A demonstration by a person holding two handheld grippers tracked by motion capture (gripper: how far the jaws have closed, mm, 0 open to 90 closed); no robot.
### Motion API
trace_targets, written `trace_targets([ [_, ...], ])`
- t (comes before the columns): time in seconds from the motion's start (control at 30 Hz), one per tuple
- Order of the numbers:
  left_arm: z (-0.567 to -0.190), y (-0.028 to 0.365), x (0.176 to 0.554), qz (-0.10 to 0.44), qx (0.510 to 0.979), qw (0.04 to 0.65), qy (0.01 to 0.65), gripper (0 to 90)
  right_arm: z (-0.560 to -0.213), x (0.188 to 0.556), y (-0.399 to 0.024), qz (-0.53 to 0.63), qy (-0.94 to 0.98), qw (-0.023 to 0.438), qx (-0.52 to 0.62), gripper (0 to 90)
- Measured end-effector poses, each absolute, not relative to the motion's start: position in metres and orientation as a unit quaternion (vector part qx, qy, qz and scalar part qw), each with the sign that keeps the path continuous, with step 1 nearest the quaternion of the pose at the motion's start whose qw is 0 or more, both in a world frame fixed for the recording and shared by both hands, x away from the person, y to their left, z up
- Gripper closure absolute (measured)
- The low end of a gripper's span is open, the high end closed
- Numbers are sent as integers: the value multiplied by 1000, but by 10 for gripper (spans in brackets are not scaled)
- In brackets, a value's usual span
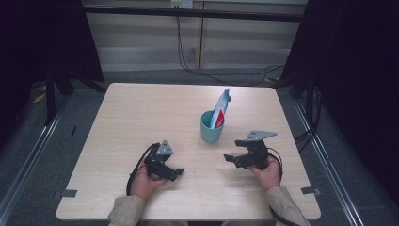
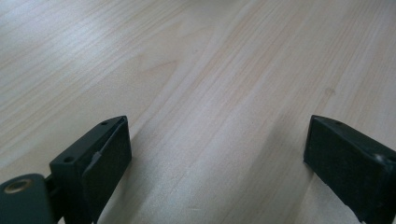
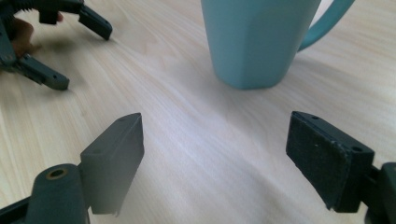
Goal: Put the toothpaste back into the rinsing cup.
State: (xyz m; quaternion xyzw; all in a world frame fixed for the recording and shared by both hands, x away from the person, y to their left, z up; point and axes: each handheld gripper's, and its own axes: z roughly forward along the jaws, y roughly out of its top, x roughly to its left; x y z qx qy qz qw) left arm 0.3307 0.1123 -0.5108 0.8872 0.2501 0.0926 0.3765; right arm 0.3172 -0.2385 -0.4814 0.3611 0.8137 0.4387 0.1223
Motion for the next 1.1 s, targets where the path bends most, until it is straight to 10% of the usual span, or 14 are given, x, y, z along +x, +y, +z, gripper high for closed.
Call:
trace_targets([
  [1.1,-511,112,331,93,887,376,250,71,-512,303,-232,373,855,131,336,144],
])
